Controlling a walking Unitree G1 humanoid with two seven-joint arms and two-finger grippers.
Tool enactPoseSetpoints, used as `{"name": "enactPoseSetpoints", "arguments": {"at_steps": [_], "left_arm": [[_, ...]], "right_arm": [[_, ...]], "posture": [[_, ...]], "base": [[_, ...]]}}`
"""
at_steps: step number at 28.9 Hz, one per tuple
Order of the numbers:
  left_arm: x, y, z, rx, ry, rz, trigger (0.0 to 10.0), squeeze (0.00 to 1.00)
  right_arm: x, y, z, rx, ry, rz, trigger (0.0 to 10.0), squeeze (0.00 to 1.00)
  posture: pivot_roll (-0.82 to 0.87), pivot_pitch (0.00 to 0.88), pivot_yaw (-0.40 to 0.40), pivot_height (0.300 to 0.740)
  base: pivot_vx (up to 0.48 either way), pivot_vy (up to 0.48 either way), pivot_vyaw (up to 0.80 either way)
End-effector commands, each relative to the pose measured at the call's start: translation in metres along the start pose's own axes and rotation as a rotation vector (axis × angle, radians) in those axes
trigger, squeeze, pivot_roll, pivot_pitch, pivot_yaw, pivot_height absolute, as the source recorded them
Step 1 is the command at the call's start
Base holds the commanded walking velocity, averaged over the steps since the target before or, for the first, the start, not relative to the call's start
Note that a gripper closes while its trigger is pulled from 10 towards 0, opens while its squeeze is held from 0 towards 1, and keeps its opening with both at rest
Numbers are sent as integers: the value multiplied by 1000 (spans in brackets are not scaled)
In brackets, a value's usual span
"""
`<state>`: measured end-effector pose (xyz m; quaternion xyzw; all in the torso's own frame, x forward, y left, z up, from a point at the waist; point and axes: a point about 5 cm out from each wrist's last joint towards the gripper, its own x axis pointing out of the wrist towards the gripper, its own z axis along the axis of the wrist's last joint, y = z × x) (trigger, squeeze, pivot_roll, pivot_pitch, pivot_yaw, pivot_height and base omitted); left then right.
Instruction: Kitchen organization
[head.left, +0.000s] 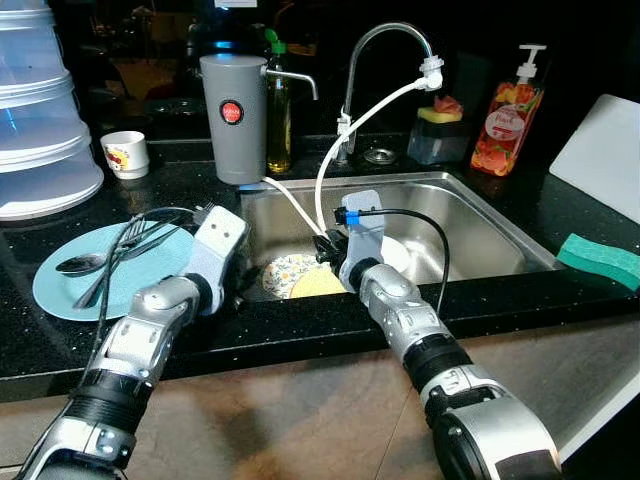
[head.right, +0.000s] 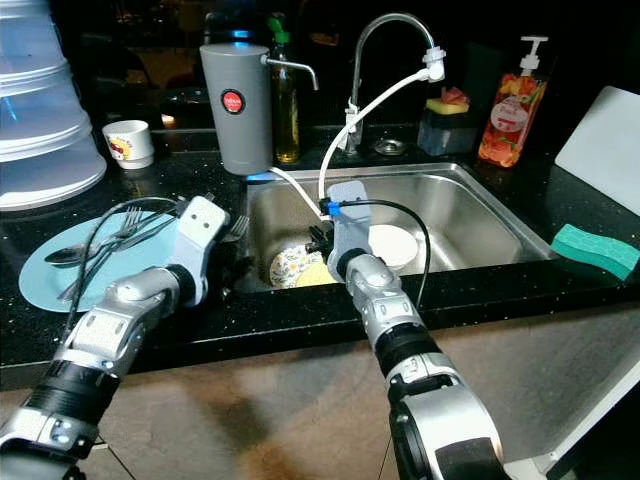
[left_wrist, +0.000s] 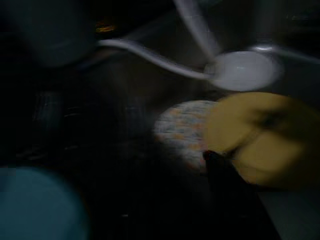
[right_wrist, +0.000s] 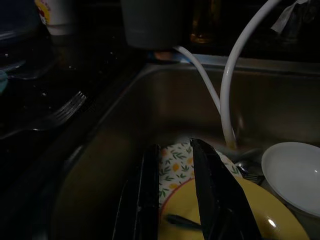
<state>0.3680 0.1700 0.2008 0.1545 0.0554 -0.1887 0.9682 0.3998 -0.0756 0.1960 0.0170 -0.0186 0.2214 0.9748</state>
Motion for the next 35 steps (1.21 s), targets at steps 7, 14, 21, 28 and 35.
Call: {"name": "enactPoseSetpoints", "arguments": {"at_steps": [7,14,21,28,35], "left_arm": [[-25,68,-10,27,165,376,10000,1000],[-43,85,-22,-114,295,434,10000,0],[-42,89,-28,-179,338,465,10000,0],[-43,90,-30,-248,381,438,10000,0],[-48,91,-44,-261,513,426,10000,0]], "right_arm": [[-1,17,17,29,-72,177,10000,0],[-8,31,18,-22,-53,318,10000,0],[-9,37,23,-67,-45,378,10000,0],[-12,41,29,-126,-37,427,10000,0],[-21,62,37,-124,-28,616,10000,0]], "posture": [[41,0,-31,740],[42,3,-34,740],[42,3,-34,740],[40,3,-33,740],[42,5,-33,740]], "base": [[0,0,0],[0,0,0],[0,0,0],[0,0,0],[0,0,0]]}}
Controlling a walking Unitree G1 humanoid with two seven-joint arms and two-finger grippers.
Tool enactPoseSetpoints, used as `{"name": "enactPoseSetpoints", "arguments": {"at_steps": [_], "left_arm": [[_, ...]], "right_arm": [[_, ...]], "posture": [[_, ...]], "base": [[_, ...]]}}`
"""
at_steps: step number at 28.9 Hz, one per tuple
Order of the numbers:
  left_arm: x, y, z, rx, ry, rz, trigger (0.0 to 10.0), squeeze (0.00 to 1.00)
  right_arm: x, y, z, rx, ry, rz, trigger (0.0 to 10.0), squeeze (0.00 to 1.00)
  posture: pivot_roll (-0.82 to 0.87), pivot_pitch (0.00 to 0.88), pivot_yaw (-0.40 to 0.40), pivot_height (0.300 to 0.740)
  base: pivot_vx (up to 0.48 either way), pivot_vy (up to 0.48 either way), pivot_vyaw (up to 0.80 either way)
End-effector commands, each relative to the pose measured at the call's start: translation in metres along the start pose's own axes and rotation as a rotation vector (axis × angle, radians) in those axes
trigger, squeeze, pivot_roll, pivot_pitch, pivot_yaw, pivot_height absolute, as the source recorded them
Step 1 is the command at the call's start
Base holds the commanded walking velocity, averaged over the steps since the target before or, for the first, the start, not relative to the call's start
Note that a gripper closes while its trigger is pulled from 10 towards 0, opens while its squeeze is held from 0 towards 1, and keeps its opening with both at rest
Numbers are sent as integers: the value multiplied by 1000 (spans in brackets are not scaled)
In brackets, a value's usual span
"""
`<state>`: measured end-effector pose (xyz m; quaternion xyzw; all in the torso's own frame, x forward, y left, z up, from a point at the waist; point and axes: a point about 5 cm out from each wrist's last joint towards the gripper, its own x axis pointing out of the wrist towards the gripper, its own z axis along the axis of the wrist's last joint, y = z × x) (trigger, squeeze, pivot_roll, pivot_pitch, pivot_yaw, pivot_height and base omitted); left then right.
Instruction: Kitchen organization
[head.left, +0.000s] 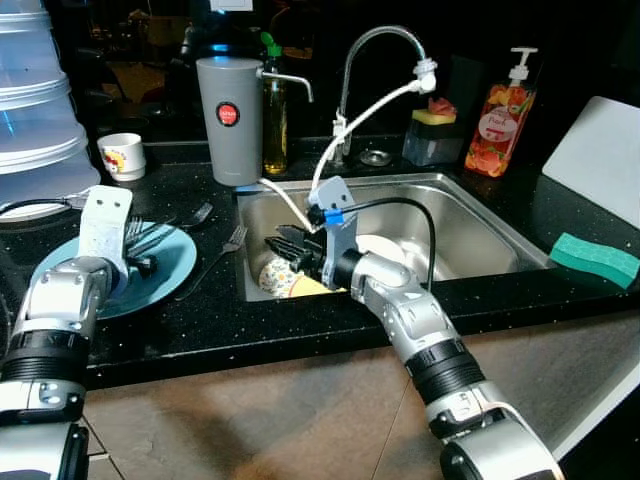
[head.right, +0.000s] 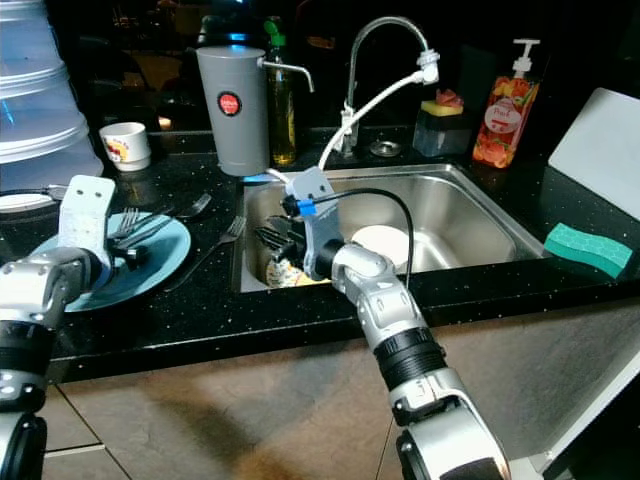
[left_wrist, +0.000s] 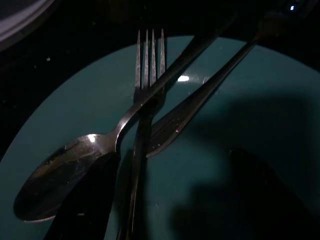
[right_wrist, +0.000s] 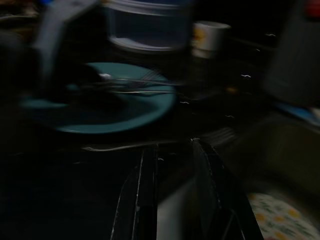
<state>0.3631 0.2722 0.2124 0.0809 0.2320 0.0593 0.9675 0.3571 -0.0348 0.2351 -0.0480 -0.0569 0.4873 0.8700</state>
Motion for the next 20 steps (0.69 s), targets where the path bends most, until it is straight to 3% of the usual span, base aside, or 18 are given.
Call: {"name": "enactPoseSetpoints", "arguments": {"at_steps": [1,3,9,20], "left_arm": [[5,7,-25,1,139,13,10000,0],[6,12,-31,1,174,16,10000,0],[7,18,-38,-1,203,24,10000,0],[10,17,-50,-82,257,-37,9725,0]], "right_arm": [[1,11,0,14,3,89,10000,0],[0,23,5,51,-41,183,10000,0],[-4,32,13,104,-109,263,10000,0],[-9,35,13,102,-100,285,10000,0]], "posture": [[42,5,-33,740],[42,6,-32,740],[41,5,-30,740],[41,7,-29,740]], "base": [[0,0,0],[0,0,0],[0,0,0],[0,0,0]]}}
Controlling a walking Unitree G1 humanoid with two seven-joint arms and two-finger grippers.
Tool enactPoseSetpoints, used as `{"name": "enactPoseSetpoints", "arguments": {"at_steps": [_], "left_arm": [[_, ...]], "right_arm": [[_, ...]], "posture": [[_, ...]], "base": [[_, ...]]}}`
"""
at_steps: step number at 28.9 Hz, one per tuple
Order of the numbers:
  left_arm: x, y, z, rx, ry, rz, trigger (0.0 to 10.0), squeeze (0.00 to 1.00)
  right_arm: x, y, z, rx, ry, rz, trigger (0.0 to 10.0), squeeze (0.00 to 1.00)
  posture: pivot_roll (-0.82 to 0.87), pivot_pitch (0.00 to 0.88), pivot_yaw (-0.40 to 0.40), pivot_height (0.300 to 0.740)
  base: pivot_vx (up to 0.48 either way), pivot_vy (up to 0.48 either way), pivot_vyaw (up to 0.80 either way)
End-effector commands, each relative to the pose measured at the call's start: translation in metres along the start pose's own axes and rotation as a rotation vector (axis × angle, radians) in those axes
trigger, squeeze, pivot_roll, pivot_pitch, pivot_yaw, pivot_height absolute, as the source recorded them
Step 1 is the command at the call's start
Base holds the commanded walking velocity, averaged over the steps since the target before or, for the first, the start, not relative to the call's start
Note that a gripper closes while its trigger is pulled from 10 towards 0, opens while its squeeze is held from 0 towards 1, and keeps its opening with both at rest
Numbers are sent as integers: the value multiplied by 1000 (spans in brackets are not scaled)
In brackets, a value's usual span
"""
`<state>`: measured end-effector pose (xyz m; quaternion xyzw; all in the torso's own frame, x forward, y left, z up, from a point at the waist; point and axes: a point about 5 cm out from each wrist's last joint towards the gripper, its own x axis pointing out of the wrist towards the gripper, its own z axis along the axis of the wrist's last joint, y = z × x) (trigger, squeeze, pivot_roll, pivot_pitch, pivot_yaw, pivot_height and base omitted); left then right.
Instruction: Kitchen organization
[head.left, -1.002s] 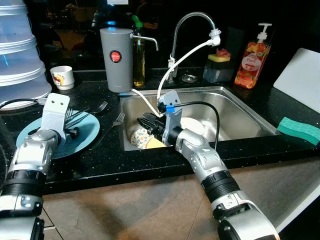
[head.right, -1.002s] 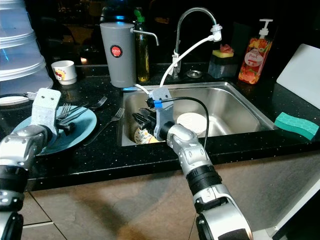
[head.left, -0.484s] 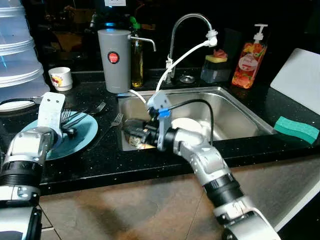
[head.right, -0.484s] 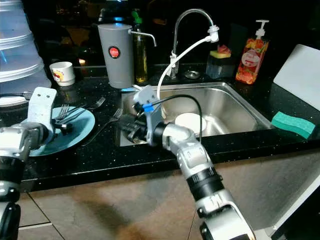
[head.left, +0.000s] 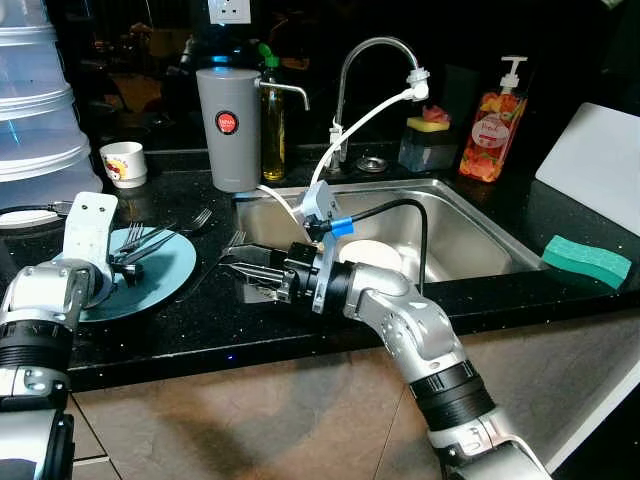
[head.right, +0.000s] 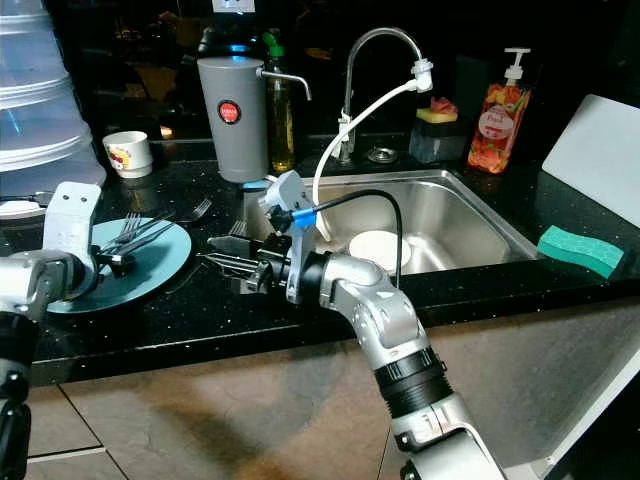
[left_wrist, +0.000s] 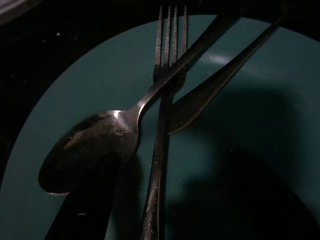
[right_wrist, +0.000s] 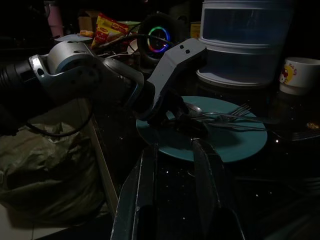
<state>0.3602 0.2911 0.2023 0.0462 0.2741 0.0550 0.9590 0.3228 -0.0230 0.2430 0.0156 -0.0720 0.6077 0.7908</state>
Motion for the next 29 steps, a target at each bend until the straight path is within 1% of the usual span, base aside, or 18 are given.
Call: {"name": "enactPoseSetpoints", "arguments": {"at_steps": [1,2,3,4,5,8,17,24,26,29], "left_arm": [[9,2,-38,-31,171,-11,6118,0],[10,1,-39,-46,175,-26,4471,0],[10,1,-39,-46,175,-26,4471,0],[11,0,-41,-81,177,-53,39,0],[11,0,-41,-81,177,-53,39,0],[12,-3,-43,-118,186,-94,0,0],[13,-2,-46,-110,204,-107,0,0],[12,5,-37,-90,136,-63,0,0],[9,7,-28,-89,92,-60,0,0],[8,8,-24,-89,74,-57,0,0]], "right_arm": [[-1,2,0,0,14,8,10000,0],[-1,2,0,-4,18,9,10000,0],[-1,2,0,-4,18,9,10000,0],[-1,3,0,-8,24,11,10000,0],[-1,3,0,-8,24,11,10000,0],[-1,4,1,-11,28,13,10000,0],[-1,4,1,-10,31,13,10000,0],[-2,4,1,9,23,1,10000,0],[-2,3,2,23,9,-26,10000,0],[-3,2,2,31,0,-48,10000,0]], "posture": [[41,7,-29,740],[40,6,-31,740],[40,6,-31,740],[41,6,-31,740],[41,6,-31,740],[40,5,-34,740],[39,4,-34,740],[41,6,-32,740],[44,40,-27,740],[44,51,-26,740]], "base": [[0,0,0],[0,0,0],[0,0,0],[0,0,0],[0,0,0],[0,0,0],[0,0,0],[0,0,0],[0,0,0],[0,0,0]]}}
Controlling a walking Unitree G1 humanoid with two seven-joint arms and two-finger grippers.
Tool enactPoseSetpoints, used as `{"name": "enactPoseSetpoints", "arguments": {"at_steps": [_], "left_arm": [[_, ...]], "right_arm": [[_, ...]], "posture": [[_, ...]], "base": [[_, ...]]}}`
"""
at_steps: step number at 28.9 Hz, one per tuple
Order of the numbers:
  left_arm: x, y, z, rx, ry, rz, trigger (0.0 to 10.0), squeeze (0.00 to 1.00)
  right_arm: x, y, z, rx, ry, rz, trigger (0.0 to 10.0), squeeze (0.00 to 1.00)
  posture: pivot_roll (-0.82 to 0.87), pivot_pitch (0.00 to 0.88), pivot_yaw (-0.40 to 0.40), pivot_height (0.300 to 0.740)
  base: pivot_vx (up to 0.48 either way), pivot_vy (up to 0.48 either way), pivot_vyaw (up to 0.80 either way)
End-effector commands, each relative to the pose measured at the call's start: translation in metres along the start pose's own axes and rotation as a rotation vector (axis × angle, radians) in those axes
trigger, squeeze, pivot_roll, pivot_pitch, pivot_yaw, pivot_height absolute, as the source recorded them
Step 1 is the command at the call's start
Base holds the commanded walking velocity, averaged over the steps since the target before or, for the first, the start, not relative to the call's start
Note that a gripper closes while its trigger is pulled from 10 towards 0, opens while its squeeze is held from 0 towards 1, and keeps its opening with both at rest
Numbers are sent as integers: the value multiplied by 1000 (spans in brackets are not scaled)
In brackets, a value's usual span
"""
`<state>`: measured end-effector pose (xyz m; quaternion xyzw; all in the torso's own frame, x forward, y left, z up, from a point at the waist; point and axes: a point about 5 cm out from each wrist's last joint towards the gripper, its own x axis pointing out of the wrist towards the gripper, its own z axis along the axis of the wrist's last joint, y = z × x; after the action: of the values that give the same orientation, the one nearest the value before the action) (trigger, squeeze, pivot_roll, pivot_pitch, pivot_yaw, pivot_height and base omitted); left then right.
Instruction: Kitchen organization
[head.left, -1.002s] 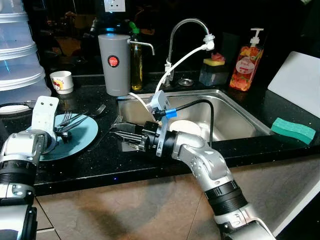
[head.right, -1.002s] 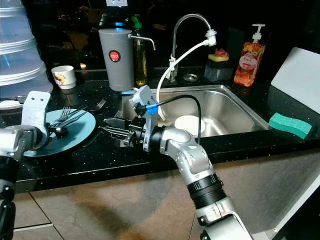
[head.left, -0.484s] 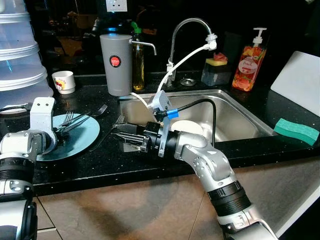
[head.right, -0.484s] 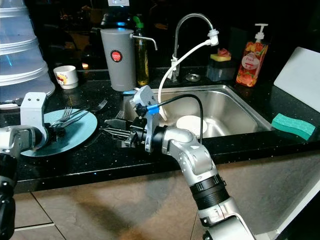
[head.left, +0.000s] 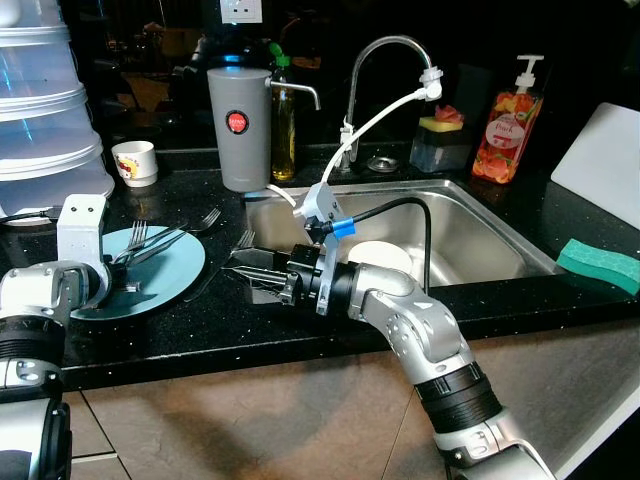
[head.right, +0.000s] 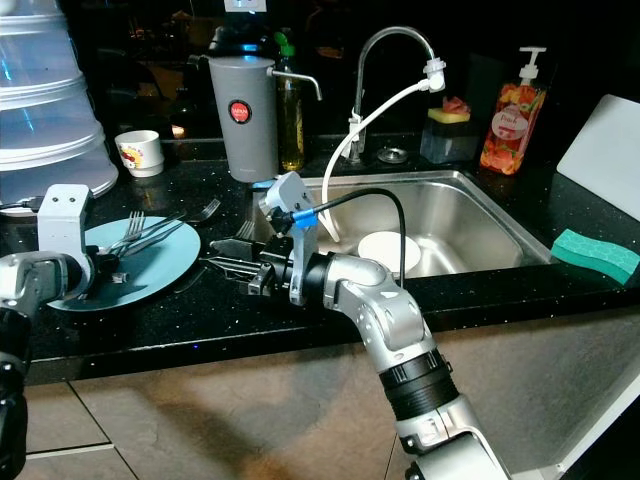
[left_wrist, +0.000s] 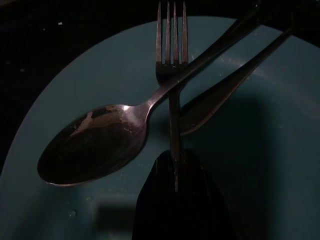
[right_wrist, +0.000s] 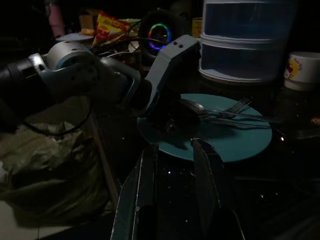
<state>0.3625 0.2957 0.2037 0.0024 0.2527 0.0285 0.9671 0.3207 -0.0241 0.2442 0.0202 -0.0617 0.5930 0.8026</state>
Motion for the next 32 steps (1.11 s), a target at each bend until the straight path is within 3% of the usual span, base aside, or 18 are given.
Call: {"name": "enactPoseSetpoints", "arguments": {"at_steps": [1,12,27,30,32], "left_arm": [[3,7,-22,-19,97,26,0,0],[-10,16,0,35,4,62,0,0],[-18,12,17,56,-66,31,0,0],[-22,2,30,52,-154,-45,0,0],[-31,-14,48,-2,-252,-171,0,0]], "right_arm": [[-3,0,1,25,-23,-36,10000,0],[-9,-6,2,93,-68,-150,10000,0],[-10,-7,6,130,-100,-193,10000,0],[-11,-7,8,133,-106,-196,10000,0],[-12,-8,10,135,-114,-200,10000,0]], "posture": [[43,70,-28,740],[51,167,-46,740],[50,182,-42,740],[47,177,-38,740],[45,170,-36,740]], "base": [[0,0,0],[0,0,0],[0,0,0],[0,0,0],[0,0,0]]}}
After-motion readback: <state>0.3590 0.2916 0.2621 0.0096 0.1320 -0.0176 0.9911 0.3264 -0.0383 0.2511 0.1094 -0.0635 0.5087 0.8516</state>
